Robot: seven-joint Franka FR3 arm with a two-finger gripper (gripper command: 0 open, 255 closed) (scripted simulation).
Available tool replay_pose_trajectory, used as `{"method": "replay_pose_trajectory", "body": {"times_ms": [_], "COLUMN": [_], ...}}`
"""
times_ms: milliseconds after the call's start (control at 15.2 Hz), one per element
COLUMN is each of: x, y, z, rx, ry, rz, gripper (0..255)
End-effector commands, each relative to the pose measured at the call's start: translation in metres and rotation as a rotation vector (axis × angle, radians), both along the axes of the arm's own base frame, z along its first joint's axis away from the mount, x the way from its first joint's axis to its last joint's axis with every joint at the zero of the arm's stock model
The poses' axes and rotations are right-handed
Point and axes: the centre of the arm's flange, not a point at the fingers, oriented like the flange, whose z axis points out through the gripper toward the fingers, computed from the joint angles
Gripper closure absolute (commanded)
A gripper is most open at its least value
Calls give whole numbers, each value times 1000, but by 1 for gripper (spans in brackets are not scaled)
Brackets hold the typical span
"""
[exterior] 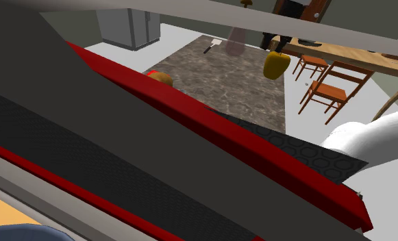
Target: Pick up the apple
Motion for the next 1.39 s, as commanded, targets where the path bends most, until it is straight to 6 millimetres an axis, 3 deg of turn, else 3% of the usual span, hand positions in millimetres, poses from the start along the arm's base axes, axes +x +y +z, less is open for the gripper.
{"method": "replay_pose_trajectory", "body": {"times_ms": [0,396,726,1320], "x": [8,16,8,8], "y": [-26,-108,-176,-176], "z": [4,11,14,-26], "rx": [9,39,64,64], "ry": [20,79,127,127], "rz": [-78,-304,-493,-493], "gripper": [0,0,0,0]}}
